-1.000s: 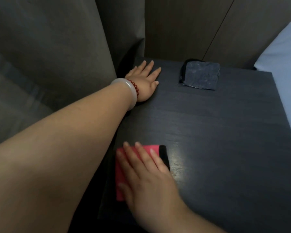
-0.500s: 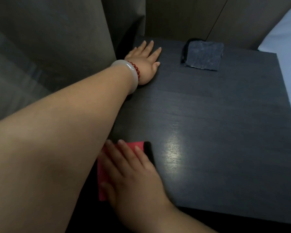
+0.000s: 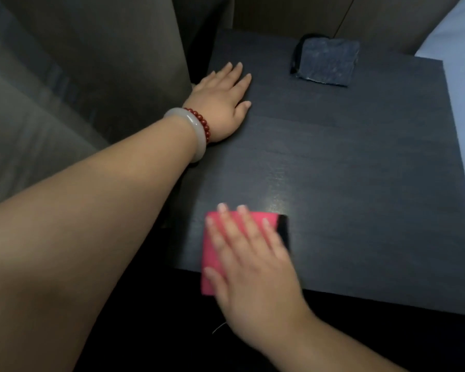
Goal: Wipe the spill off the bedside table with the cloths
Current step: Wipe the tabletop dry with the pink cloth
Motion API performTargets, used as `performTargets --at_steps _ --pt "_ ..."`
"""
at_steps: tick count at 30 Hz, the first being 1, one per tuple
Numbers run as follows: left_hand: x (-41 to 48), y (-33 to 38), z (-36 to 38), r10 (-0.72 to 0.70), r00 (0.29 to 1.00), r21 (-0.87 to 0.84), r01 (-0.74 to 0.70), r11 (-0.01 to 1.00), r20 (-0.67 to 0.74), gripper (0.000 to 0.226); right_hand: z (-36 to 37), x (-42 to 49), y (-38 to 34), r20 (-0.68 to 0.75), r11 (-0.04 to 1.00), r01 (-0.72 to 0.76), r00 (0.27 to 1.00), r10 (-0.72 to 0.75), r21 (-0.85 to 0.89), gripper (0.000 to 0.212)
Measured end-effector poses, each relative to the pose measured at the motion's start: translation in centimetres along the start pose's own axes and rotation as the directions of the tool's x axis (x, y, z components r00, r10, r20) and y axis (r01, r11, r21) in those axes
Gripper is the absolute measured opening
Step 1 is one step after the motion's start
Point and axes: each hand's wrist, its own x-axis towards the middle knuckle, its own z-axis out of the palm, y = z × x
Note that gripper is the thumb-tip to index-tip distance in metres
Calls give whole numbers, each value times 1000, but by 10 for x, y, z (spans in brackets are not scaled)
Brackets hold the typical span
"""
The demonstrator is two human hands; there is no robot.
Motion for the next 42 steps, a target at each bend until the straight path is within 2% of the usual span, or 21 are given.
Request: performTargets --at_steps 2,4,6,8,10,12,14,15,17,19,21,23,25,27,30,32,34,35,39,41,42 --pt "-2 2 1 -11 1000 0 11 1000 -4 59 0 -2 4 21 996 85 996 -85 12 63" --pt "-2 5 0 -29 1000 2 29 1000 6 59 -6 -12 44 12 999 22 1000 -22 -41 62" --pt "-3 7 1 -41 999 3 41 999 11 59 -16 -27 101 -20 976 -195 981 194 -93 63" --pt "-4 9 2 -48 999 0 48 999 10 58 -29 -37 140 -45 897 -436 900 433 -76 64" --pt "-6 9 2 -56 998 6 56 998 7 58 -29 -30 131 -80 838 -544 838 540 -46 66" --pt "-8 11 1 -56 998 5 56 998 7 58 -19 -14 85 -104 908 -416 906 410 -54 67" --pt "-11 12 0 -63 998 3 63 998 2 58 -4 -4 31 -56 988 -148 988 145 -47 65" --pt "-14 13 0 -66 998 3 66 998 6 58 -1 -4 14 -15 999 -42 999 41 -27 64" --pt "-21 16 1 -66 998 2 66 998 15 58 -1 -4 19 11 999 44 999 -44 -13 63" --pt "-29 19 2 -65 998 3 65 998 16 58 -6 -11 60 -14 998 -14 1000 13 -67 63" --pt "-38 22 4 -68 998 -1 68 998 16 58 -15 -22 112 -60 971 -214 976 208 -107 64" --pt "-45 26 7 -75 997 -8 75 997 9 57 -28 -29 155 -68 896 -437 899 432 -78 65" --pt "-51 28 10 -93 996 -11 93 996 5 57 -30 -25 160 -87 822 -568 821 564 -35 67" --pt "-54 31 10 -108 994 -19 108 994 8 57 -24 -13 126 -119 850 -525 847 518 -34 68" --pt "-57 38 9 -138 990 -20 138 990 3 56 -5 -7 53 -72 984 -172 983 169 -46 64" --pt "-59 42 8 -159 987 -30 159 987 9 56 -4 -7 47 -25 998 -44 999 43 -34 63" --pt "-61 46 7 -164 986 -37 165 986 24 56 -10 -8 83 -62 993 -88 995 83 -80 64" --pt "-62 49 6 -169 985 -41 170 985 39 56 -14 -10 106 -90 981 -169 983 161 -99 65" --pt "-73 70 7 -192 977 -62 198 978 91 57 -26 -14 156 -107 848 -528 847 521 -40 67" --pt "-78 86 12 -177 980 -81 184 980 90 58 -21 -10 134 -142 831 -555 825 547 -27 68" --pt "-80 93 14 -161 983 -90 168 982 83 58 -18 -10 120 -144 861 -507 855 498 -31 68"
